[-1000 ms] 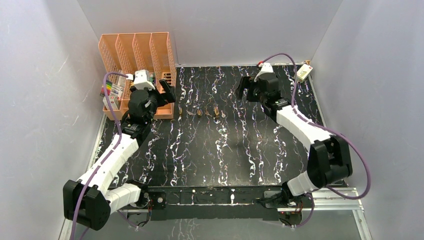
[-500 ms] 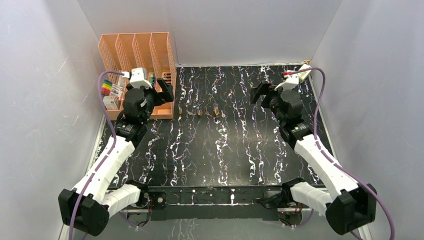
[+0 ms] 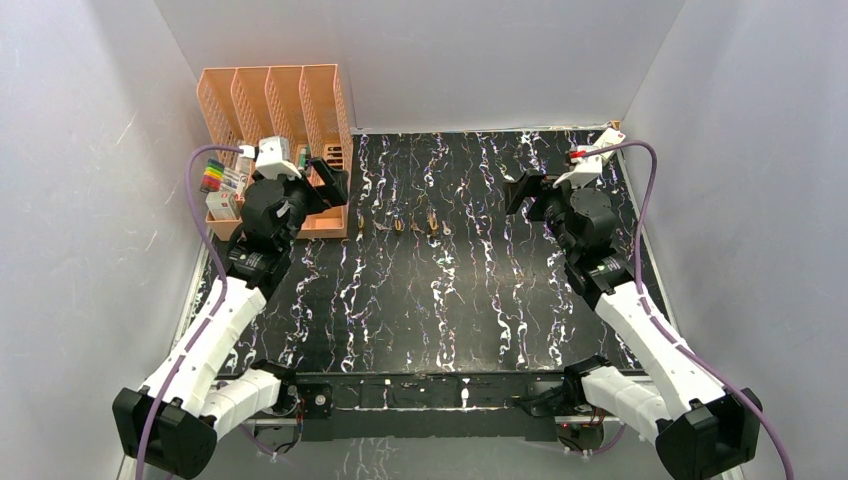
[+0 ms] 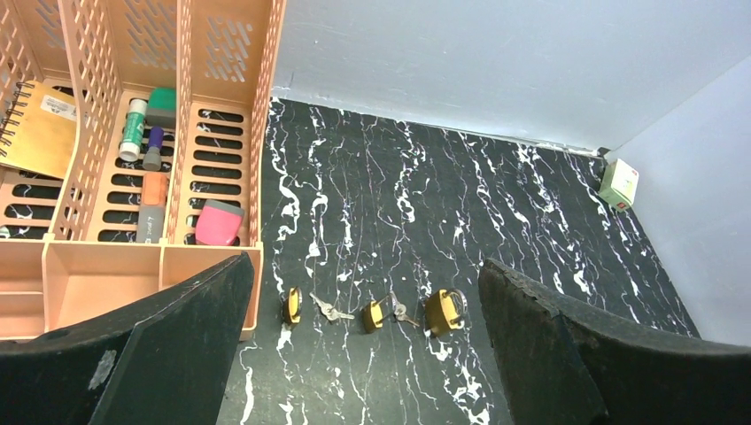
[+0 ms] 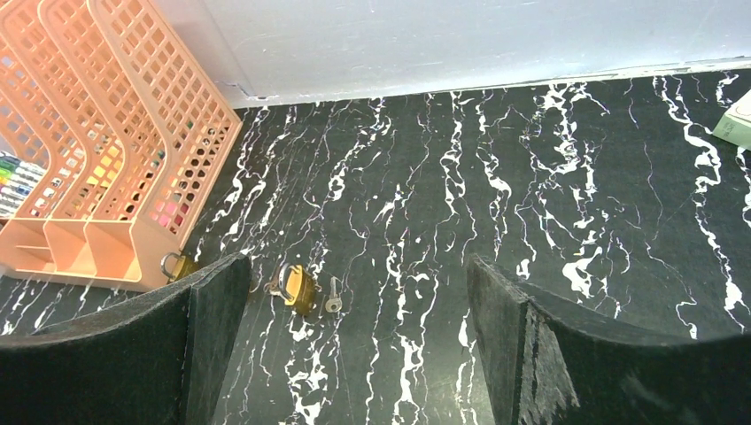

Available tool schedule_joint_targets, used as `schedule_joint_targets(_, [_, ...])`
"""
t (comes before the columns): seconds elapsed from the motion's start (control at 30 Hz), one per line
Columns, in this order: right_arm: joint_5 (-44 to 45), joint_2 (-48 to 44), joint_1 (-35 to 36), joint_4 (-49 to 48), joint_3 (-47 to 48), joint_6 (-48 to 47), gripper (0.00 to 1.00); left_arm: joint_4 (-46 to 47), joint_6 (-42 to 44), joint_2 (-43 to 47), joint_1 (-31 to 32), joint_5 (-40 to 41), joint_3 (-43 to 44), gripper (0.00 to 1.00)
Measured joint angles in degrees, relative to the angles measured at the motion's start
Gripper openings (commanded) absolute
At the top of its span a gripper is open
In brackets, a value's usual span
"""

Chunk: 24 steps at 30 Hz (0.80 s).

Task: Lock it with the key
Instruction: Reset both arms

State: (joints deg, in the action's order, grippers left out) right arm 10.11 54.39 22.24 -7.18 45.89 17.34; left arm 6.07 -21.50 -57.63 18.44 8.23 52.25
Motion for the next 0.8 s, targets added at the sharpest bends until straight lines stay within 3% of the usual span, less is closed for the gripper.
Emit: schedule_joint_targets(0.8, [-0.2, -2.6, 0.0, 1.3, -0.6, -2.3, 0.99, -1.5, -0.8, 3.2, 0.0, -0.8, 0.1, 0.98])
